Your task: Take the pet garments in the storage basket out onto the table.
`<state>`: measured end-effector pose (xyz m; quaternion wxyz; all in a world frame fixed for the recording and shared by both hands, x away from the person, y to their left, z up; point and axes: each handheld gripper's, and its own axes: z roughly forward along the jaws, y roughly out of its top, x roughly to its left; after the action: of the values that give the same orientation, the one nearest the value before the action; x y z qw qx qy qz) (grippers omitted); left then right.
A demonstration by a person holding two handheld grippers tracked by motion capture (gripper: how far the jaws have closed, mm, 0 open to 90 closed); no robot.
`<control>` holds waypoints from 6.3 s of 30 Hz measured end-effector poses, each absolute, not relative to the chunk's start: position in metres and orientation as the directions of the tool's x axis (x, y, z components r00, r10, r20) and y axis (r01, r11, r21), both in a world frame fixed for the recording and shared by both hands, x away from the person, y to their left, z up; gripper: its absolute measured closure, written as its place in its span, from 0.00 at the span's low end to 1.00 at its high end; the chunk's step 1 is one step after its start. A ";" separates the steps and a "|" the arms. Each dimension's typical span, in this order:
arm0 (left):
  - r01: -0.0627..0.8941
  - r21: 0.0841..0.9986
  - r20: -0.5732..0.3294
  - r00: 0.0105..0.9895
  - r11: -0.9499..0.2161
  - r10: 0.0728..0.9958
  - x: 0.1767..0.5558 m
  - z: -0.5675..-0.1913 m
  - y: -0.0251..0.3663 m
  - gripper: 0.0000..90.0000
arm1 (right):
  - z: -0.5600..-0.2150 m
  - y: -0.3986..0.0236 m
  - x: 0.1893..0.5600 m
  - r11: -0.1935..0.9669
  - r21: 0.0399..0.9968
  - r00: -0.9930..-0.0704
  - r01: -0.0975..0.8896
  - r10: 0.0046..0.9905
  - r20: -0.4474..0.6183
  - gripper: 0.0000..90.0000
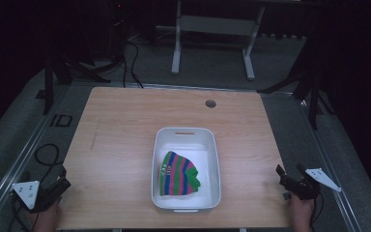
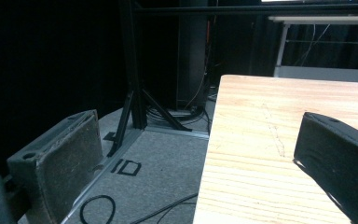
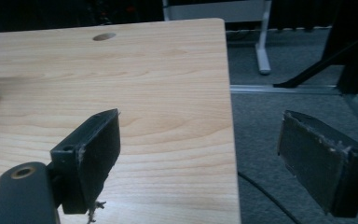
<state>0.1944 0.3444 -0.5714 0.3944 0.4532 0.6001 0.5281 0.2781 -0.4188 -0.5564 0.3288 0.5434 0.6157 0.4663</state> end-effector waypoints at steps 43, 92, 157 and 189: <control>0.159 0.987 0.009 -0.217 0.026 0.976 0.195 -0.570 0.345 0.01 | -0.549 -0.361 0.310 0.557 0.685 -0.827 0.470 0.549 0.120 0.16; 0.140 0.990 0.003 -0.183 0.023 0.983 0.193 -0.571 0.343 0.02 | -0.449 -0.139 0.332 0.798 0.587 -0.990 0.137 0.114 0.077 0.13; 0.137 0.990 -0.002 -0.175 0.027 0.985 0.193 -0.571 0.345 0.01 | -0.430 -0.071 0.334 0.862 0.508 -0.986 0.007 0.089 -0.138 0.75; 0.137 0.990 0.000 -0.182 0.026 0.983 0.193 -0.571 0.344 0.01 | -0.362 -0.148 0.334 0.789 0.612 -0.959 0.047 0.208 -0.195 0.75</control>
<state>0.1926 0.3443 -0.5711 0.4195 0.4826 0.5804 0.5042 0.3335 -0.1477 -0.3618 0.1269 0.0680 0.9373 0.3173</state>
